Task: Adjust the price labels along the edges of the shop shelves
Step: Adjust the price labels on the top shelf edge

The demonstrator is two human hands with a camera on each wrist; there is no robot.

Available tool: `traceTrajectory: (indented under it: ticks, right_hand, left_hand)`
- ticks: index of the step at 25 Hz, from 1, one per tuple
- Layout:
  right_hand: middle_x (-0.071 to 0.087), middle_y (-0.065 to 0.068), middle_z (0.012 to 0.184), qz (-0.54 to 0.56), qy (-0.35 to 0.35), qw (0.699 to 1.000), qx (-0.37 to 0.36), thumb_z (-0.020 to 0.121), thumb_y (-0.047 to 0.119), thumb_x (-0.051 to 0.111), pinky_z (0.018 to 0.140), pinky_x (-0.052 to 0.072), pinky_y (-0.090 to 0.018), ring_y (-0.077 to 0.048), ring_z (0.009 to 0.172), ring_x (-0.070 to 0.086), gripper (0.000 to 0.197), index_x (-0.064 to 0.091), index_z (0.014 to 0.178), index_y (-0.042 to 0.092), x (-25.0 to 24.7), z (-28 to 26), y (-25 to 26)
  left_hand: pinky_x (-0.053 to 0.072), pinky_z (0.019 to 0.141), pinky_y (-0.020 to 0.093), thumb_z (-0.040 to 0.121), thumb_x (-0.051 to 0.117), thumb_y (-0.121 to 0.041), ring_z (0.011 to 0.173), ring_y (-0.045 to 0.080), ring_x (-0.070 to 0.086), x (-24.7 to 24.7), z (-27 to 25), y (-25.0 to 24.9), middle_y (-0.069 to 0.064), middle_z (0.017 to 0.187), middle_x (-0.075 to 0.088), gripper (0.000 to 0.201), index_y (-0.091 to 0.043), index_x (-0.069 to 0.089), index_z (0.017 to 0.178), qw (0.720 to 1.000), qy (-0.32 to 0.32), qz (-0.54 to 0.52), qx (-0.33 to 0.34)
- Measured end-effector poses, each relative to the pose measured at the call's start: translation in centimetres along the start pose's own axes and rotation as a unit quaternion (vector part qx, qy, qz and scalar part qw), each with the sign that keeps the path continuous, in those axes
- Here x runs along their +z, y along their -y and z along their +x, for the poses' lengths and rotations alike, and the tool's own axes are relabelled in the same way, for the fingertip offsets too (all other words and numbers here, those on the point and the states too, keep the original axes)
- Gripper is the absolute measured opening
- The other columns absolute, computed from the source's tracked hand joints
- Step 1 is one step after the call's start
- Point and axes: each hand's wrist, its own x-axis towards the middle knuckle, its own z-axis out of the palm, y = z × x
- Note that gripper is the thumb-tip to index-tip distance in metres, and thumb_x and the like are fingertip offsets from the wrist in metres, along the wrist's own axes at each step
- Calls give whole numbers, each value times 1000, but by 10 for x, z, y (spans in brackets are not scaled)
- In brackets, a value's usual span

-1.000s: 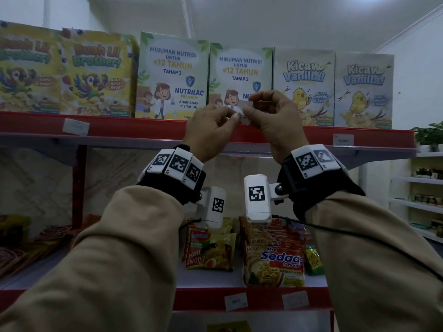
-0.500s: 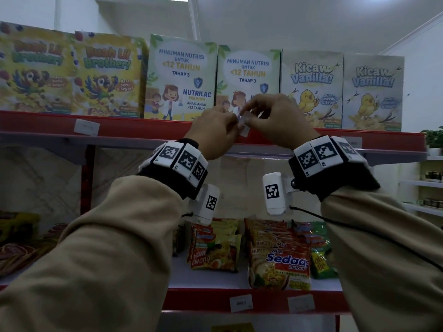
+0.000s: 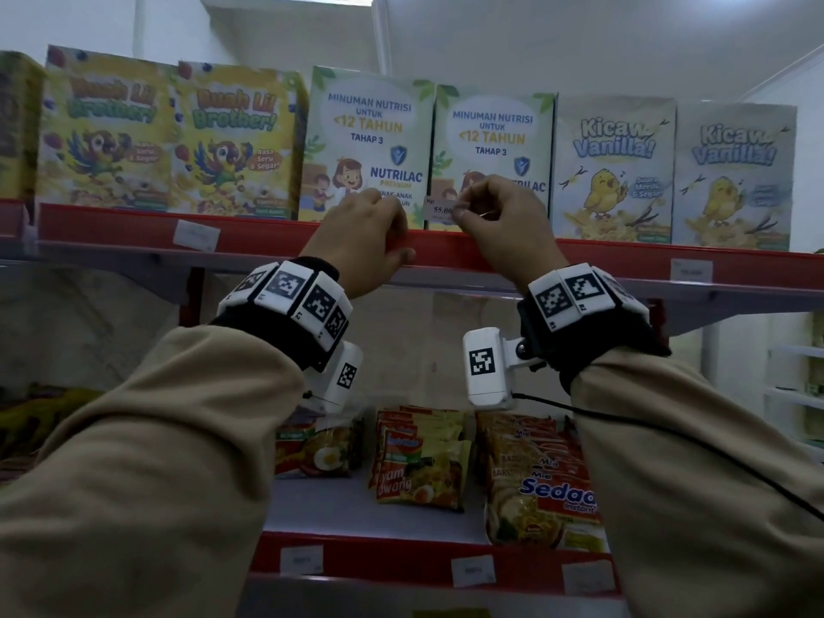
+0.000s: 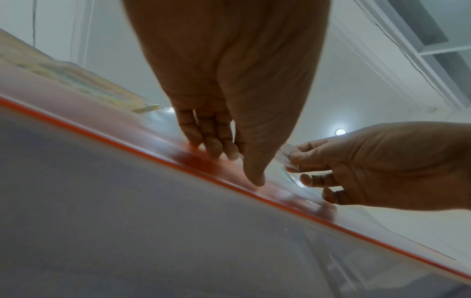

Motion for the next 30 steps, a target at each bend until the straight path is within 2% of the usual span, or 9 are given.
traceTrajectory:
  ticks: [4,7,8,11,14,16,19,23,30]
  right_hand:
    - [68,0,90,-63,47,997,-25,84,15,66,85,50,-30,-15,85,63,4,65,86,18,10,4,2]
    - [66,0,92,-95,90,991,-32,84,16,67,80,46,-21,-11,84,59,6,65,87,21,5,5,4]
    - [66,-2,96,-106,97,989,-33,84,17,67,82,45,-23,-12,88,59,6,66,90,19,4,5,4]
    - [65,-3,98,-142,110,983,-33,85,18,66,84,45,-27,-16,92,58,13,68,97,14,1,5,6]
    - [62,4,87,-172,128,976,-30,83,20,68,69,38,-17,-6,75,54,14,68,97,17,-2,6,10]
    - [61,5,83,-195,156,968,-26,83,23,70,68,40,-19,-3,69,52,14,67,95,17,-6,9,13]
    - [60,2,86,-241,195,950,-26,85,28,68,73,39,-23,-11,80,54,15,68,94,16,-8,13,18]
    - [58,1,89,-276,222,935,-19,89,29,63,73,36,-23,-13,85,53,18,69,98,15,-8,13,23]
    - [59,0,95,-273,215,937,10,90,29,62,77,40,-25,-14,90,54,19,67,102,15,-7,8,27]
  left_hand:
    - [37,85,29,82,71,-33,96,19,46,3,0,3,1,97,49,28,-16,59,100,999,-22,-42,-12]
    - [37,81,29,89,63,-31,94,20,50,7,1,4,-1,91,52,22,-17,58,106,995,-43,-82,-18]
    - [37,81,31,91,60,-31,95,21,51,8,2,3,0,91,52,22,-17,59,108,995,-44,-82,-17]
    - [40,83,37,92,57,-31,98,26,50,10,4,3,7,97,52,21,-15,63,105,997,-37,-64,-17]
    - [40,85,39,94,55,-33,102,28,50,10,5,3,9,103,52,22,-16,63,105,998,-28,-47,-20]
    - [40,86,39,95,53,-34,103,28,49,10,6,3,9,104,52,23,-16,63,105,999,-21,-38,-17]
    - [40,87,39,95,51,-36,104,29,49,7,7,2,10,106,52,27,-15,64,107,1000,-4,-25,-6]
    - [39,90,40,95,51,-36,106,27,48,4,8,4,8,107,53,26,-15,62,106,1000,7,-31,-3]
    - [41,92,42,96,50,-39,110,30,48,3,10,5,12,112,55,32,-14,65,110,1000,28,1,10]
